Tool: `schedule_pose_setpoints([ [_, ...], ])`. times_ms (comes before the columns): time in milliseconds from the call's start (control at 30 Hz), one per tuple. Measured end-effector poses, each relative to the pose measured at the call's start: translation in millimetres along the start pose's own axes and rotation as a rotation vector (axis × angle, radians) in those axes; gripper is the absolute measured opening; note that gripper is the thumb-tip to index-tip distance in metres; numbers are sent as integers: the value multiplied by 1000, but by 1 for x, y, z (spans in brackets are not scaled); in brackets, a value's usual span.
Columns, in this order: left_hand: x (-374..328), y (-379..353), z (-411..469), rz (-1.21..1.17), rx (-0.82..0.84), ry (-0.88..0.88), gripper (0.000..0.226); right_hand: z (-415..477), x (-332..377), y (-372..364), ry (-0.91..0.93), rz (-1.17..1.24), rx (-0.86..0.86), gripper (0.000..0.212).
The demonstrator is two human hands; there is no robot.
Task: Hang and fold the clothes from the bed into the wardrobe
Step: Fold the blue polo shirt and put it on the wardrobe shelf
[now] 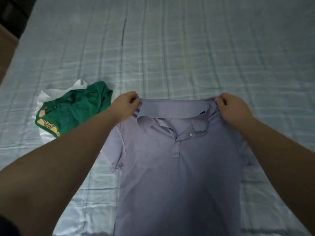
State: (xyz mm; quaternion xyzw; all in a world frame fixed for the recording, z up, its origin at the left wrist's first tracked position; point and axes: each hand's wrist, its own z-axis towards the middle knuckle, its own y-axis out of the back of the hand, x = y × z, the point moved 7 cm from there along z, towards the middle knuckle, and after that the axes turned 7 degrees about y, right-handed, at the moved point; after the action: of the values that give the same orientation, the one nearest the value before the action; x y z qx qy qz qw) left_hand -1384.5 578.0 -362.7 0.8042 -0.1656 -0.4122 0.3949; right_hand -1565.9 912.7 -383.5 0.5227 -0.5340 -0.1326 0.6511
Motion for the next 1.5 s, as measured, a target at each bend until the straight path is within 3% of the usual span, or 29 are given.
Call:
schedule_pose_setpoints([
  [100, 16, -37, 40, -86, 19, 51, 23, 28, -28, -34, -19, -11, -26, 32],
  [267, 40, -80, 95, 18, -54, 40, 25, 70, -55, -84, 29, -136, -57, 20],
  [533, 55, -117, 148, 285, -275, -102, 21, 102, -77, -121, 81, -384, -118, 18],
  [667, 62, -126, 155, 311, -292, -183, 13, 104, -88, -126, 101, -456, -138, 19],
  [867, 69, -124, 155, 234, -262, -157, 14, 99, -88, -118, 2, -260, -140, 22],
  [1000, 62, -103, 133, 55, -323, -157, 24, 83, -52, -99, 162, -35, -254, 50],
  [1067, 59, -106, 117, -89, -262, -79, 18, 79, -37, -98, 124, 107, -214, 44],
  [1133, 59, -115, 105, -129, -186, 35, 17, 79, -33, -109, -49, 154, -115, 26],
  [1200, 59, -129, 96, -109, -71, 83, 32, 76, -30, -123, -194, 114, 7, 47],
  [1300, 54, -146, 88, 35, 9, 48, 55, 67, -16, -142, -198, -3, 102, 79],
  [1400, 52, -145, 92, 93, -88, 34, 58, 67, -18, -151, -204, 7, 60, 56],
  [1500, 54, -142, 100, -25, -108, 13, 48, 73, -32, -141, -251, 21, 4, 31],
])
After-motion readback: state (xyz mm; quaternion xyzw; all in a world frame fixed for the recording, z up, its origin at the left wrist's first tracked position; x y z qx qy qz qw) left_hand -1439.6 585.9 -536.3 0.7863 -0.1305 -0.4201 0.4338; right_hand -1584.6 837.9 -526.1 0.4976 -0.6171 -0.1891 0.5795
